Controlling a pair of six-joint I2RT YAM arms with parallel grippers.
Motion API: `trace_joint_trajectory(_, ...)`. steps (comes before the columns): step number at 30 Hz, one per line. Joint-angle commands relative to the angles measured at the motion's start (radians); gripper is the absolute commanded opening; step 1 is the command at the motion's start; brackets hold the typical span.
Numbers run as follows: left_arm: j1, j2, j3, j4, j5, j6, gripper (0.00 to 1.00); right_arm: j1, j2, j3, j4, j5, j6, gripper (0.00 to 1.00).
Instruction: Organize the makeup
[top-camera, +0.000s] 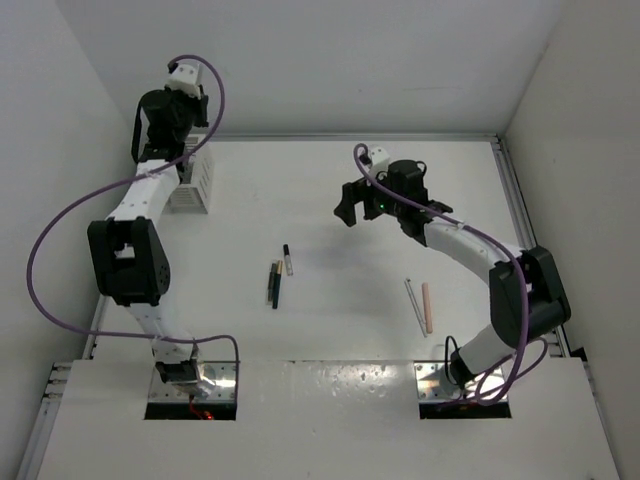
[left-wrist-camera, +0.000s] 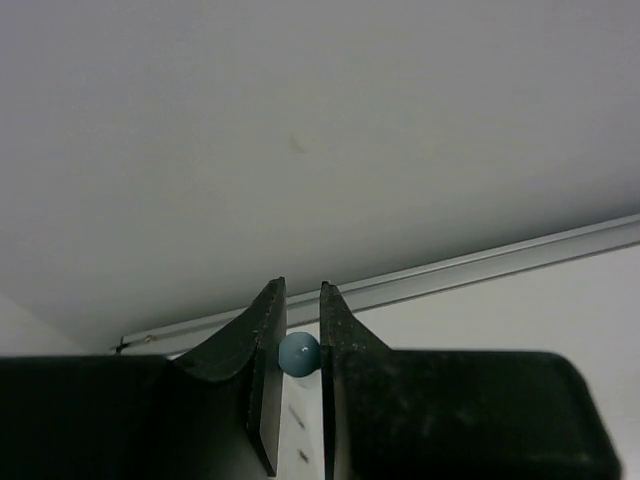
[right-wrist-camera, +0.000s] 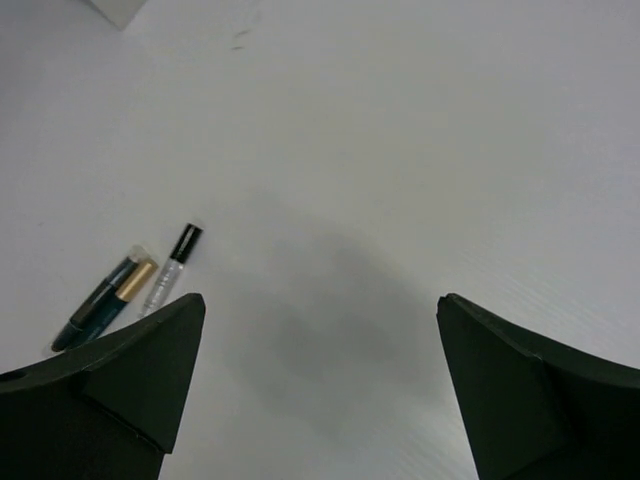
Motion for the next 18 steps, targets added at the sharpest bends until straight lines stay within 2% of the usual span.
trace_joint_trajectory(1,0.044,0.076,0.087,-0.023,-0.073,0.035,0.00,-0.052,-0.046,-0.015,-0.119,0.087,-0.013,1.00)
trace_joint_trajectory(5,0.067,0.195,0.176,-0.060,-0.122,0.026,0.00,-0.107,-0.049,-0.018,-0.182,0.145,0.007,1.00)
trace_joint_trajectory(12,0.099,0.294,0.225,-0.060,-0.153,-0.016,0.00,-0.122,-0.104,-0.084,-0.211,0.257,-0.003,1.00)
trace_joint_trajectory(15,0.109,0.285,0.201,-0.060,-0.165,-0.027,0.00,-0.124,-0.141,-0.119,-0.233,0.303,0.009,0.98)
trace_joint_trajectory(18,0.130,0.237,0.154,-0.049,-0.112,-0.056,0.00,-0.124,-0.187,-0.165,-0.237,0.331,0.021,0.98)
